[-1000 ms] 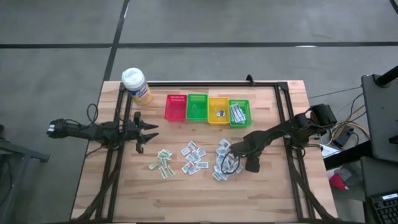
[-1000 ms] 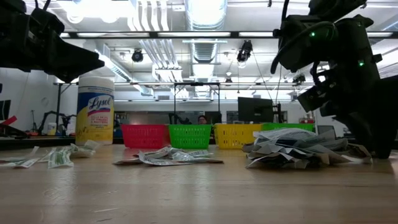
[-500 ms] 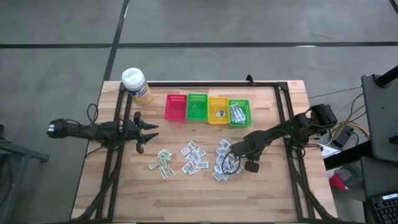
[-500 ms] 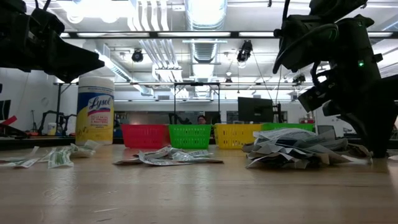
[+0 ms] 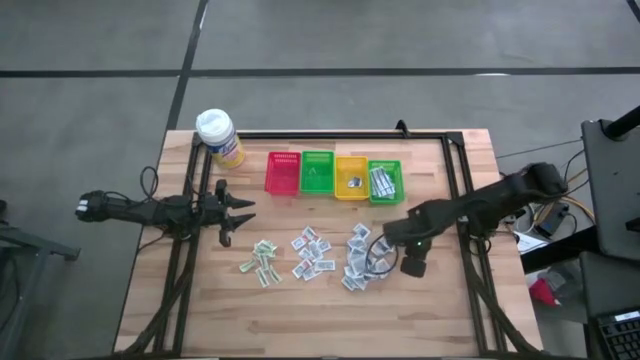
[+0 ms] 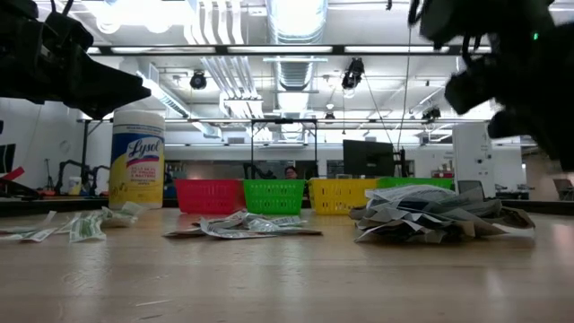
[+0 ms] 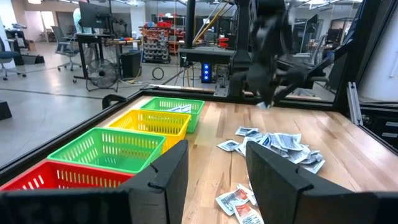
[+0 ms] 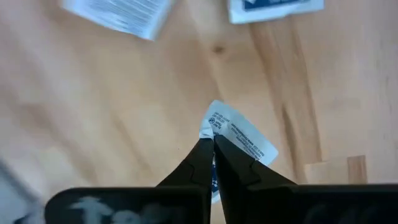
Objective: Pick & Place First Aid Supplies
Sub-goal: Put the blue alcohol pad into the yellow bin
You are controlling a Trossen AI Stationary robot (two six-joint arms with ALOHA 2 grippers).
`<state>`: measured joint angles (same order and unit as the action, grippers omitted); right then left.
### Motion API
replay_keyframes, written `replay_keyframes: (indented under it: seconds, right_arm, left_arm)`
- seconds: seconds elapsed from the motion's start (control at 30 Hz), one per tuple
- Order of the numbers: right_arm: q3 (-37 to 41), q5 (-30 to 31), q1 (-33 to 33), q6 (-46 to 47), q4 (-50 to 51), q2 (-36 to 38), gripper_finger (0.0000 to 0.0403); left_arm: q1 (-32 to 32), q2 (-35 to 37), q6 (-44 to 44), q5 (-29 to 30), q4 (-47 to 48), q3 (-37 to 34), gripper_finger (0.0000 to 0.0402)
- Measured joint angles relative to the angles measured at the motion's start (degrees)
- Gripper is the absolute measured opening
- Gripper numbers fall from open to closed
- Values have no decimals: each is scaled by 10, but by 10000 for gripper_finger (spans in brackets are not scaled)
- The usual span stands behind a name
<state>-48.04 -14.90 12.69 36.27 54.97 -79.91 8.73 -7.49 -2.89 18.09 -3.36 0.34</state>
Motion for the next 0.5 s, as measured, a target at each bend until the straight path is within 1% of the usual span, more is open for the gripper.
replay_keyframes:
  seconds: [0.13, 0.23, 0.4, 0.5]
  right_arm:
    - [0, -6, 0, 26, -2, 73, 8]
    - [0, -6, -2, 40, -24, 129, 8]
    - [0, 1, -17, 39, -136, 207, 8]
    - [2, 23, -30, 23, -222, 241, 8]
  left_arm:
    - [0, -1, 0, 0, 0, 0, 158]
    - [0, -1, -1, 0, 0, 0, 158]
    - [0, -1, -1, 0, 0, 0, 158]
    - [0, -1, -1, 0, 0, 0, 158]
